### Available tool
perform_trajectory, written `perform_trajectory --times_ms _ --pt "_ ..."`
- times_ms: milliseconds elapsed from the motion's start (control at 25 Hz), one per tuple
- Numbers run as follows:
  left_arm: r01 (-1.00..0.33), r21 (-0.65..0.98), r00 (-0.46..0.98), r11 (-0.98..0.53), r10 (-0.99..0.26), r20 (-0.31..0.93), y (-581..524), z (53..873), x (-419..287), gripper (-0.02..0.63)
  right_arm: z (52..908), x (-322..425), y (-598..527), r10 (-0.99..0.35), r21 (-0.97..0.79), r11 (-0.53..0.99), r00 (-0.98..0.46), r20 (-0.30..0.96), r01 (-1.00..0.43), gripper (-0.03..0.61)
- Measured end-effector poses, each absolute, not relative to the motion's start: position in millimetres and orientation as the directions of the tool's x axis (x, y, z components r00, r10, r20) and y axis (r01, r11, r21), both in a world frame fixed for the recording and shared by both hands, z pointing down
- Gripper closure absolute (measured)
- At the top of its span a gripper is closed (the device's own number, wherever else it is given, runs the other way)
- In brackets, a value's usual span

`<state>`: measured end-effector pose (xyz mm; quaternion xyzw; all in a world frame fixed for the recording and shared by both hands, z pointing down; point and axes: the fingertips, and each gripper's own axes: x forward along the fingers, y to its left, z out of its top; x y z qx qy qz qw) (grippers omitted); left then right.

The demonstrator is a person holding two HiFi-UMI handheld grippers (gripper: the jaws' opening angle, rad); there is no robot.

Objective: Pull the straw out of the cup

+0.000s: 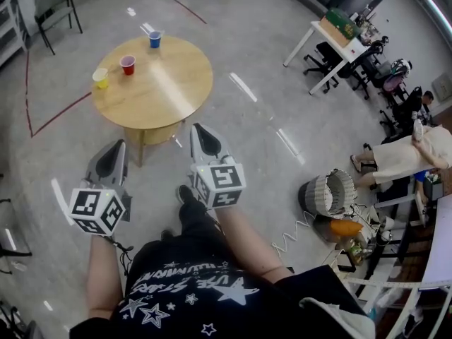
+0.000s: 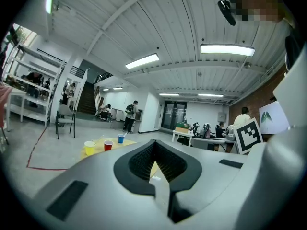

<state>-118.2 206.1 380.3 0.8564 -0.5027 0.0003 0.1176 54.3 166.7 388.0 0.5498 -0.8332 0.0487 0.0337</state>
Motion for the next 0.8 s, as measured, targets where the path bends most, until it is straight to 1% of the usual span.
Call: perform_trajectory --times_ms 400,800 --pt "-0.855 0.207 0.507 -0.476 -0.851 0.140 198 391 -120 0.609 401 62 159 -0.922 -0.050 0.359 -0.362 0.136 -0.932 0.579" --pt "-0.869 0.192 0.488 -0.457 -0.856 0.170 119 393 -111 0.609 404 71 72 -0.908 -0.051 0.385 -0.388 0.159 -0.922 0.579"
